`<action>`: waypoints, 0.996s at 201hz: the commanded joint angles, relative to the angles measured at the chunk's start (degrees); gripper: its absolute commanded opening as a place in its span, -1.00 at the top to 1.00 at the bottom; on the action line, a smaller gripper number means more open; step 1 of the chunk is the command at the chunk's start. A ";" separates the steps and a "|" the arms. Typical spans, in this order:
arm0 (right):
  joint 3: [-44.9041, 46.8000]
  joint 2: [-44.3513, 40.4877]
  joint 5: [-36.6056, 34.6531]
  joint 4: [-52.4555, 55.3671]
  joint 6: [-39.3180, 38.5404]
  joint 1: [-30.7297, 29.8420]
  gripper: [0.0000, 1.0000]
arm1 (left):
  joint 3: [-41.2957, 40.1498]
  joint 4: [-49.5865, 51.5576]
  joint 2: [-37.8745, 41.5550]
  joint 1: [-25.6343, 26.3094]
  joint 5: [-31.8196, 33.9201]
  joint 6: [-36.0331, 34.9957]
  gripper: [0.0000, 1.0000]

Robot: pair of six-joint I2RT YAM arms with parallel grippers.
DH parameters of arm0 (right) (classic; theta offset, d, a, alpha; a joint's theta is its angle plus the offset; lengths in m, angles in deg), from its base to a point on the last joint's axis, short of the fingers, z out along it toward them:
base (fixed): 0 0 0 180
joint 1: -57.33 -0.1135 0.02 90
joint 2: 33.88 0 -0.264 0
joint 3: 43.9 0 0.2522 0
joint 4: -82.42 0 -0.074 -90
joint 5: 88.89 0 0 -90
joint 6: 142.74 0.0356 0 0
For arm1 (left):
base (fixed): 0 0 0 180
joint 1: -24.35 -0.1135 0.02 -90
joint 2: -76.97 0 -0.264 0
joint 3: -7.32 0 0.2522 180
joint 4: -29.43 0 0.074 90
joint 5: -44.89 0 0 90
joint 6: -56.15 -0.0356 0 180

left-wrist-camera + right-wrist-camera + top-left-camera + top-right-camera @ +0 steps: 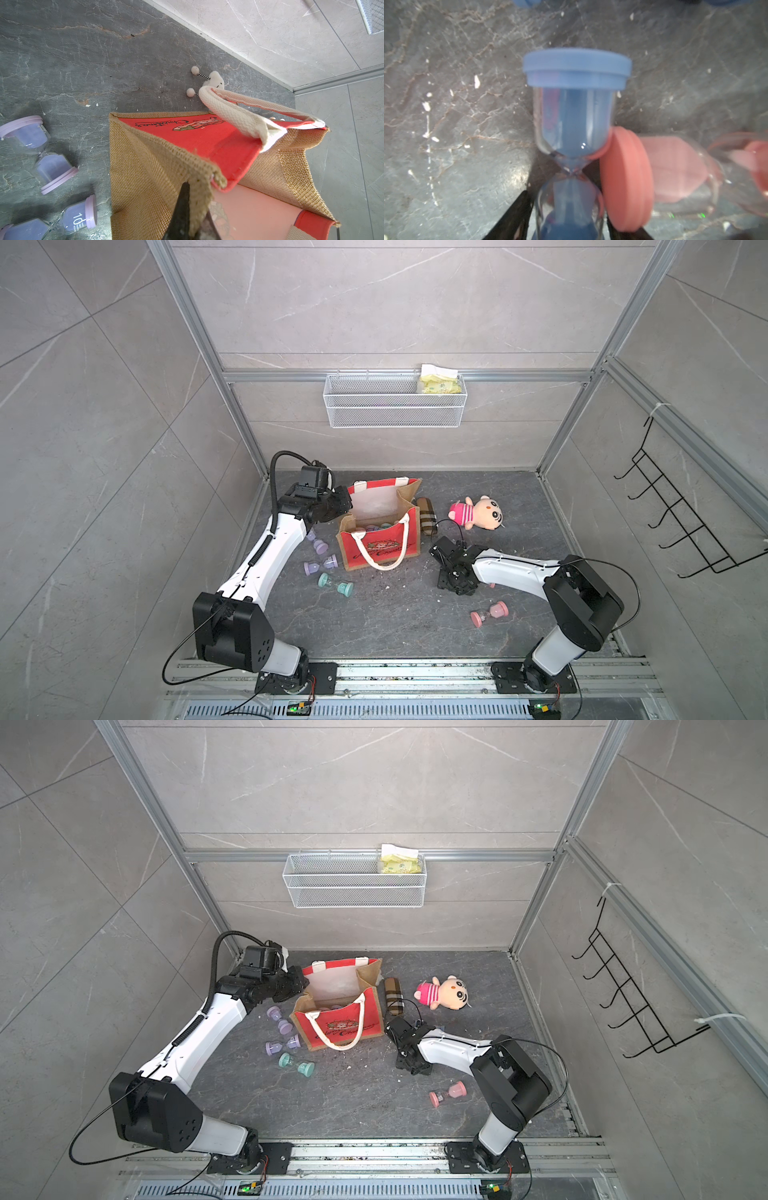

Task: Put the hourglass into the canvas bag
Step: Pick up the hourglass from the center of the board.

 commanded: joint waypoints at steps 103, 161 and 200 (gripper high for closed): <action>1.15 0.63 3.85 0.90 -2.71 -0.06 0.15 | 2.68 1.95 1.72 0.33 -0.75 -0.86 1.00; 0.64 -4.03 4.44 0.33 -4.22 -0.10 0.40 | 2.53 1.87 1.84 0.37 -0.96 -0.77 1.00; -0.30 -5.11 4.04 1.71 -5.18 -0.05 0.49 | 2.55 1.56 1.90 0.37 -0.96 -0.77 1.00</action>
